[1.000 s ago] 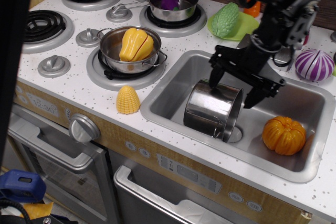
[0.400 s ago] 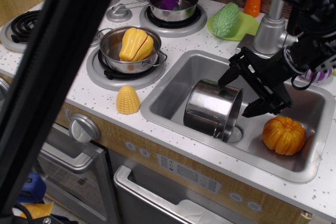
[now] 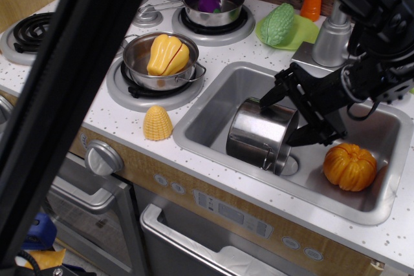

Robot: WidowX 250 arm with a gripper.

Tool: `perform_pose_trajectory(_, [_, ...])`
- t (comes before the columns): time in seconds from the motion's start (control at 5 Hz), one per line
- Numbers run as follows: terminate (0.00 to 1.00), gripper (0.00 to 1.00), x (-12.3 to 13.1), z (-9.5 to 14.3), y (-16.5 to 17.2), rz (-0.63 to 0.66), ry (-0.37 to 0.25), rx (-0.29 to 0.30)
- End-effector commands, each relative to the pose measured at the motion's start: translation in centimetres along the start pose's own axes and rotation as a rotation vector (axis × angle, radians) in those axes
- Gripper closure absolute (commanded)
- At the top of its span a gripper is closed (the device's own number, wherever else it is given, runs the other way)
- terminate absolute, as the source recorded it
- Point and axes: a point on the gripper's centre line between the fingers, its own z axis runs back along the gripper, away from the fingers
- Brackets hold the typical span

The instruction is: Flip pot upright in sink

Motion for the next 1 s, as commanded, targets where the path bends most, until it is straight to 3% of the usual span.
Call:
perform_pose_trajectory(0.0, [0.0, 0.0, 0.5, 0.8, 2.0, 0.065, -0.075, 0.007])
perform_pose_trajectory(0.2, [0.0, 1.0, 0.5, 0.8, 2.1, 0.073, -0.08, 0.005])
perform_pose_trajectory(0.4, [0.0, 1.0, 0.4, 0.5, 2.2, 0.077, -0.094, 0.009])
perform_pose_trajectory(0.8, [0.0, 1.0, 0.7, 1.2, 3.1, 0.114, -0.076, -0.096])
